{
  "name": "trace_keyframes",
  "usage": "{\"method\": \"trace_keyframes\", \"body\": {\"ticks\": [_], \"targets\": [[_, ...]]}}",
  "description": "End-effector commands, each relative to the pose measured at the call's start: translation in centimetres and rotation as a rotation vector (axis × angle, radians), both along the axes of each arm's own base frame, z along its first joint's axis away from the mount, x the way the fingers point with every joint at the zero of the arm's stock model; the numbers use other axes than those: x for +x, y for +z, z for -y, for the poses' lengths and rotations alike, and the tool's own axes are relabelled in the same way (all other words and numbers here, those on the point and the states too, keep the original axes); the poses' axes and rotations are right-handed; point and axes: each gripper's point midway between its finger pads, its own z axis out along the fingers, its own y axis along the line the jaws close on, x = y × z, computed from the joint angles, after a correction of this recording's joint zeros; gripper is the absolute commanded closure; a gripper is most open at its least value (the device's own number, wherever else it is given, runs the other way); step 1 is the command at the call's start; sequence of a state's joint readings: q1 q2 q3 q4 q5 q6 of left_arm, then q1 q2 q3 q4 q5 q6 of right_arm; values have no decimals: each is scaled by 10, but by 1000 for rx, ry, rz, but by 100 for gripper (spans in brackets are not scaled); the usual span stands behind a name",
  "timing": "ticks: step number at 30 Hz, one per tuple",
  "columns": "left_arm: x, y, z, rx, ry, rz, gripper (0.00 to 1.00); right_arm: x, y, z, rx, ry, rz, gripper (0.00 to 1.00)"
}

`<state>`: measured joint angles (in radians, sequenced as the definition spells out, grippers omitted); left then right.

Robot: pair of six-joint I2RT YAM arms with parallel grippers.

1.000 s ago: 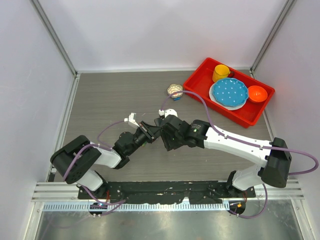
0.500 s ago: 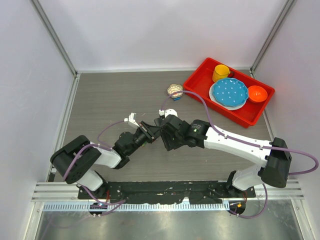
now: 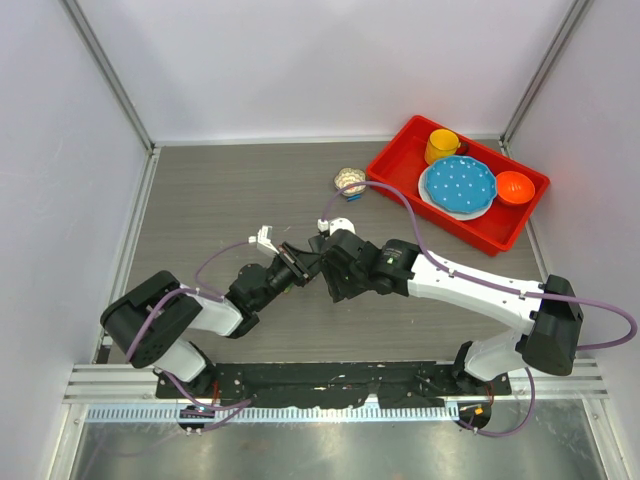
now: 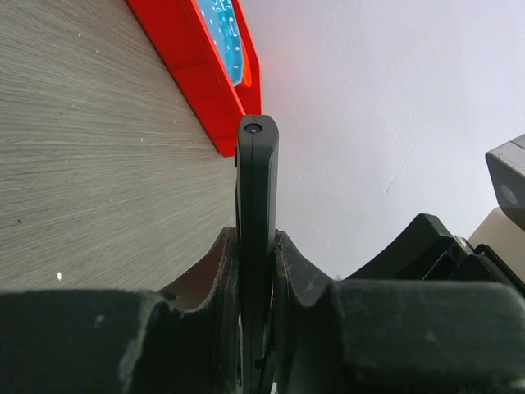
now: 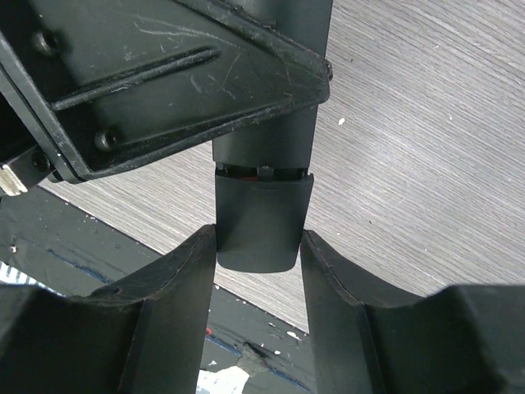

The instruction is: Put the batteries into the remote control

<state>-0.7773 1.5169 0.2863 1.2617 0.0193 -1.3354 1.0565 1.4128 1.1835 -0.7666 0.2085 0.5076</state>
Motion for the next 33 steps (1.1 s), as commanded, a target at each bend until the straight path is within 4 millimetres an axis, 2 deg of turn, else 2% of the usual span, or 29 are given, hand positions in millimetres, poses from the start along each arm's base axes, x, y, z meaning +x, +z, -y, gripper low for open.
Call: {"method": "trace_keyframes", "body": {"ticks": [1,12,24,33], "targets": [[-11,84,-7,-240,-8,213,100,5,4,0,18,-24,22,49],[-11,72,-6,-221,-15,184,100,7,8,0,17,-29,33,48],[-14,57,-5,-190,-23,158,100,8,10,1,24,-32,28,43],[-12,56,-3,-189,-22,155,100,8,10,-4,33,-24,18,41]]}}
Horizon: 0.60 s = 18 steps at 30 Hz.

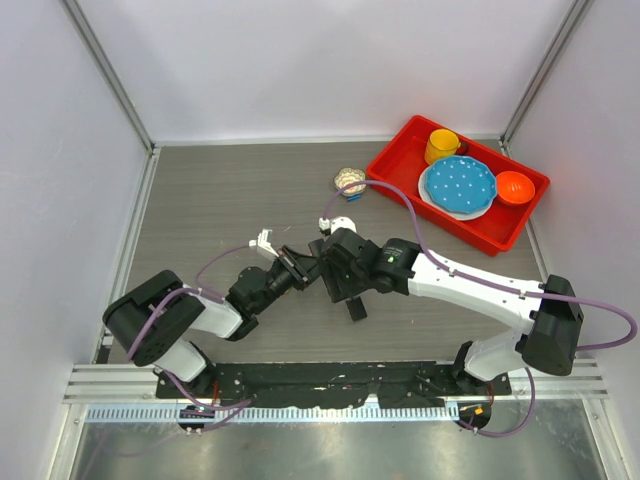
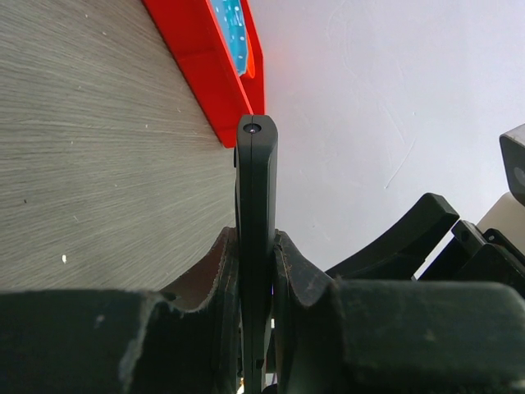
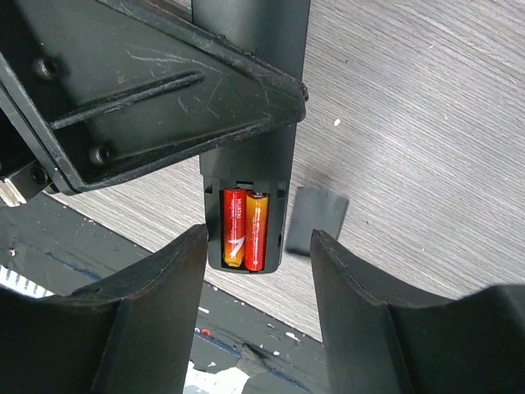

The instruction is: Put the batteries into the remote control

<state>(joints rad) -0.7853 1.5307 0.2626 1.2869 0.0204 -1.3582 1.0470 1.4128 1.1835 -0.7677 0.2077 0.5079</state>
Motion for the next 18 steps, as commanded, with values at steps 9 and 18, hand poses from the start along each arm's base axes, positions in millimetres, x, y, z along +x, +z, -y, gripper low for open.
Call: {"method": "trace_keyframes", "body": {"ticks": [9,18], "targets": [[-5,60,-6,-167,10,186,100,20,35,6,78,-77,103,41],[2,57,-33,-168,91,177,100,29,-4,52,170,-223,33,42]]}}
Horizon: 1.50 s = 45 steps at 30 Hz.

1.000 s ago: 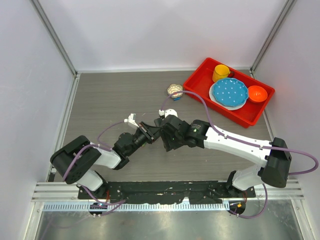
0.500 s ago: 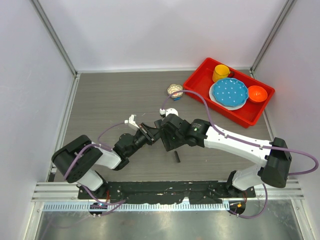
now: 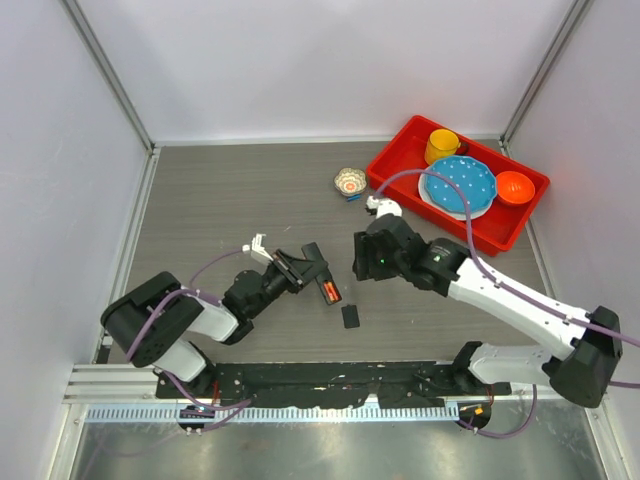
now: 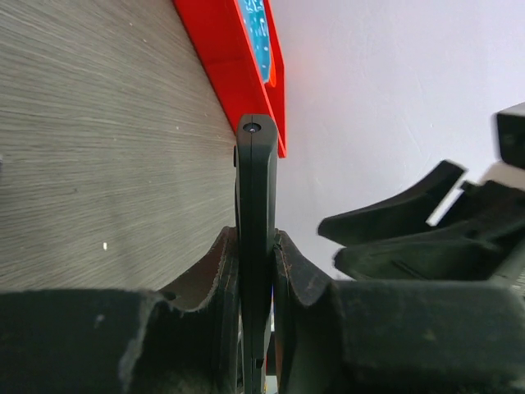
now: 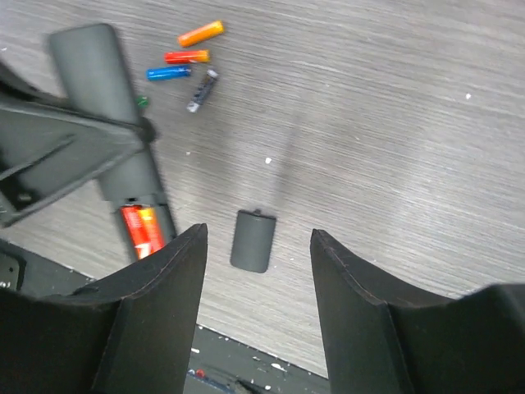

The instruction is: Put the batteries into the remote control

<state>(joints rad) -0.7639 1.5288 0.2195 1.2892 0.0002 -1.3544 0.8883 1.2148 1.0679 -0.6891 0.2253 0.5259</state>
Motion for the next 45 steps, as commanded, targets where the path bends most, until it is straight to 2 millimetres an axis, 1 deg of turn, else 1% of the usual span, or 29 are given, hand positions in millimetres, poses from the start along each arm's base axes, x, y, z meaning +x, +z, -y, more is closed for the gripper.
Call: {"method": "trace_keyframes", "body": {"ticks": [1,2,3,4,5,6,7,8,10,11,12,13,14,15,17,18,20,21,22,25,26,29,31,32,36,39,43,45], "targets": [[-1,76,-23,-199,54,215,100,-5,-40,2,49,-31,-75,42],[-3,72,-25,-192,52,209,100,-12,-48,-2,63,-12,-108,42],[-3,70,-29,-186,60,206,100,-17,-63,0,59,-22,-143,42],[-3,69,-31,-183,62,205,100,-17,-66,-4,79,-20,-142,41],[-7,68,-35,-179,60,204,100,-20,-73,-7,79,-13,-163,39],[-7,68,-38,-177,67,208,100,-22,-79,-6,74,-16,-171,38],[-8,67,-40,-174,70,211,100,-22,-81,-8,70,-14,-170,34],[-9,67,-43,-171,75,214,100,-23,-87,-8,55,-15,-181,33],[-13,65,-43,-157,49,210,100,-23,-92,-9,46,-28,-180,30],[-12,58,-41,-131,40,184,100,-23,-94,-11,45,-30,-182,30],[-14,63,-41,-130,30,195,100,-23,-98,-12,34,-36,-186,30],[-15,63,-41,-121,24,189,100,-22,-100,-14,33,-37,-184,30],[-14,56,-40,-90,24,171,100,-26,-101,-18,31,-34,-188,30],[-15,62,-43,-96,32,183,100,-24,-105,-20,9,-46,-186,30],[-16,60,-48,-90,54,180,100,-28,-109,-27,-8,-44,-196,29],[-15,67,-54,-107,80,194,100,-28,-115,-27,-36,-53,-214,30],[-18,67,-57,-109,87,196,100,-28,-121,-28,-59,-77,-225,30],[-19,70,-58,-115,87,203,100,-28,-123,-28,-70,-81,-229,30],[-19,67,-58,-104,87,193,100,-29,-129,-27,-88,-88,-234,30],[-22,63,-61,-104,86,185,100,-30,-135,-27,-103,-99,-241,30],[-19,64,-65,-108,117,184,100,-31,-137,-27,-108,-101,-245,30],[-21,63,-69,-113,129,183,100,-32,-143,-26,-127,-107,-258,32],[-21,60,-69,-103,129,172,100,-36,-148,-24,-146,-102,-266,34],[-21,62,-69,-106,129,178,100,-37,-151,-23,-156,-99,-269,34],[-20,62,-70,-99,132,175,100,-40,-156,-22,-205,-86,-261,36],[-21,62,-69,-97,127,173,100,-42,-159,-23,-229,-72,-263,37],[-21,60,-69,-97,127,167,100,-43,-161,-19,-285,-68,-246,38],[-21,60,-69,-100,125,165,100,-46,-162,-18,-313,-58,-244,39]]}}
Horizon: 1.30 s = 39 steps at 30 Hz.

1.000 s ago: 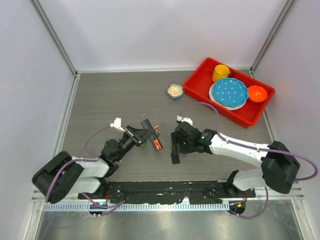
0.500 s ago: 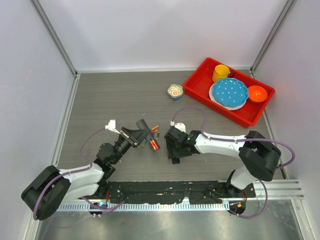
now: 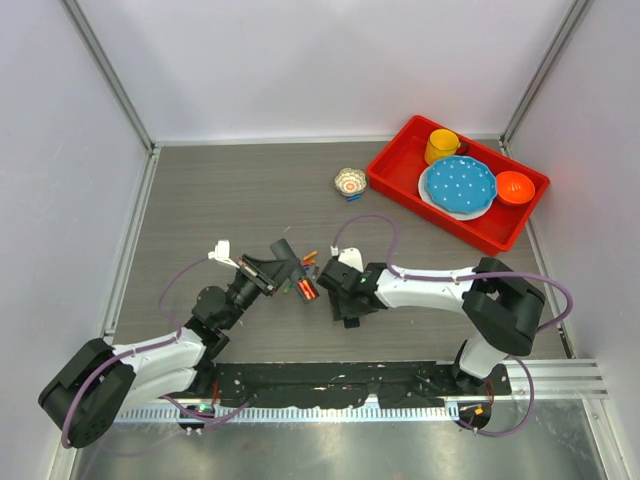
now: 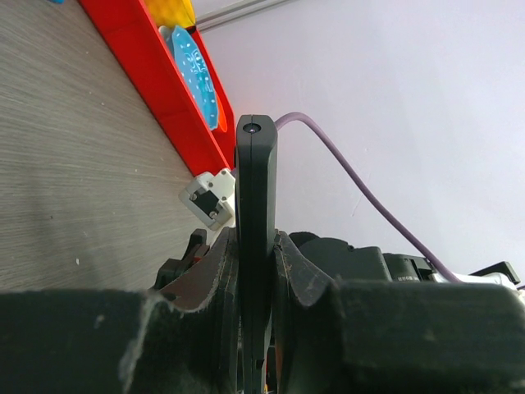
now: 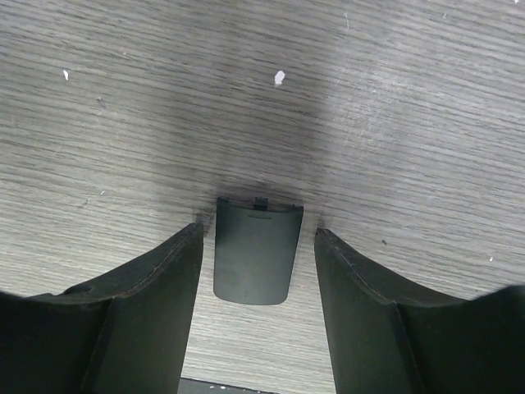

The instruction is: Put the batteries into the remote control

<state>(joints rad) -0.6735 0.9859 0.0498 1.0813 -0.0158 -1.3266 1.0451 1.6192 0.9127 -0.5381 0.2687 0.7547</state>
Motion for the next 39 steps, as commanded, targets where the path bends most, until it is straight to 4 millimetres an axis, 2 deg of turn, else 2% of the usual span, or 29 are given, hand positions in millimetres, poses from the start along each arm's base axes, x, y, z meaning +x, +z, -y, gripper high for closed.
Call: {"method": "trace_keyframes", "body": {"ticks": [1,15,24,31,36,39], "targets": [[0,4,-4,-12,16,24,100,-2,-4,6,-78,13,15,39],[0,5,-3,-10,13,22,100,-18,-18,14,-130,31,-20,43],[1,4,-1,-7,7,17,100,-23,-10,18,-113,60,-28,41],[1,3,0,-8,0,10,100,-26,-12,21,-138,99,-43,43],[0,2,0,-8,-4,8,100,-33,-20,24,-139,114,-73,47],[1,2,1,-6,-7,7,100,-37,-23,25,-131,120,-87,54]]}}
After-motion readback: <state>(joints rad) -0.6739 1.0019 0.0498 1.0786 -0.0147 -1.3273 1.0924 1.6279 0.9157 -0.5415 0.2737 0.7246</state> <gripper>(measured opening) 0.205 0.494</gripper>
